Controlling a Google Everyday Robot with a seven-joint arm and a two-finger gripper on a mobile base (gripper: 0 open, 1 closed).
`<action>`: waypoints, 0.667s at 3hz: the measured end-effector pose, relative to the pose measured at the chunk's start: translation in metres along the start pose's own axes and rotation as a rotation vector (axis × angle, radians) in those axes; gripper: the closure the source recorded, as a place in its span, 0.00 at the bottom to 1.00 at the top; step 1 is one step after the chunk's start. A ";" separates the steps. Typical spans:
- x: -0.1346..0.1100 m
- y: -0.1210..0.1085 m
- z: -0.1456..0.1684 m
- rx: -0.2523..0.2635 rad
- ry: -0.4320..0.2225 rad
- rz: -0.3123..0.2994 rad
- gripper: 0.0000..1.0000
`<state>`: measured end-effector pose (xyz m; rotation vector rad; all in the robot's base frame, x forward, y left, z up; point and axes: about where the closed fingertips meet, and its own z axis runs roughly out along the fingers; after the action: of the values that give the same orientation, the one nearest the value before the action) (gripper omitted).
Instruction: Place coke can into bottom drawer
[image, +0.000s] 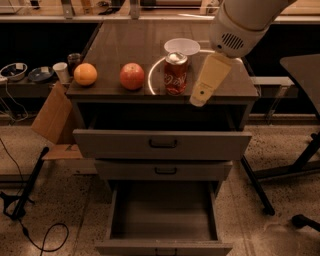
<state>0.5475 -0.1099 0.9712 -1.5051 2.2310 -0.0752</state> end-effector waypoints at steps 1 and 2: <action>-0.001 -0.001 0.003 0.005 -0.003 0.014 0.00; -0.011 -0.012 0.018 0.022 -0.003 0.062 0.00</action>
Offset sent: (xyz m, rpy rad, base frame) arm 0.0448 0.0158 -0.0183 0.0388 -0.0129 -0.1266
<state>0.5684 -0.1017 0.9621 -1.4221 2.2656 -0.0779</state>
